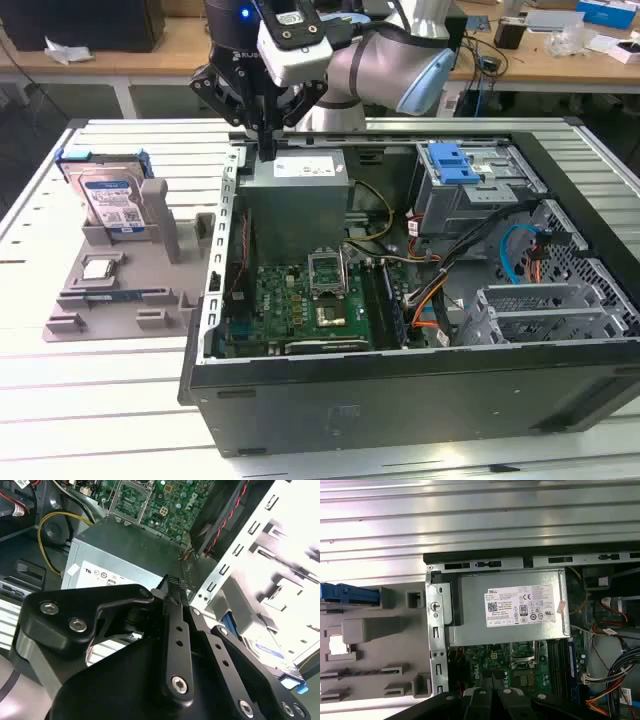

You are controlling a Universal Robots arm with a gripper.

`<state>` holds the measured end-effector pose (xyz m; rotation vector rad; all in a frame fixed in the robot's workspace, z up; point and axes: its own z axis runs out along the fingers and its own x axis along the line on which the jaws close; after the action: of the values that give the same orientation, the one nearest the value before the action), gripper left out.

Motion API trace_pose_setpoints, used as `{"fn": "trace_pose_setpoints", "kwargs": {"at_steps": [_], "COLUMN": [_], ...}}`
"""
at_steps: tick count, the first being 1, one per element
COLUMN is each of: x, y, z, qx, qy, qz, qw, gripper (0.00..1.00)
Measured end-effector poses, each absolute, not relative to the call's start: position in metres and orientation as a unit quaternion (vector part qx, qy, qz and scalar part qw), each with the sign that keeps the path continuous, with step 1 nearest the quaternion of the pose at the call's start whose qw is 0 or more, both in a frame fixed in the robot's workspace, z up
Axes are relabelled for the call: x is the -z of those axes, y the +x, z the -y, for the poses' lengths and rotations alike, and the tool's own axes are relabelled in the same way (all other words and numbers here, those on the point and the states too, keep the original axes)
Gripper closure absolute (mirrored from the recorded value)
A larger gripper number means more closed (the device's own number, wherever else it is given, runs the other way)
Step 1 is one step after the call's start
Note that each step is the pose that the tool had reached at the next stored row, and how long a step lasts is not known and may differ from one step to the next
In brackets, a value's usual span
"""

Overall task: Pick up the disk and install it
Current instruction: 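Reach for the disk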

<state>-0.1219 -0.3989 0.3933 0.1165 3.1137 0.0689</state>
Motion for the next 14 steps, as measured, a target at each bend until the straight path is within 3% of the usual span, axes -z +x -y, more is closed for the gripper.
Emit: {"fn": "trace_pose_setpoints", "kwargs": {"at_steps": [14], "x": [-0.393], "y": [-0.157], "z": [0.399], "qx": [-0.022], "qy": [0.037], "qz": [-0.999], "qw": [0.012], "gripper": [0.89]}}
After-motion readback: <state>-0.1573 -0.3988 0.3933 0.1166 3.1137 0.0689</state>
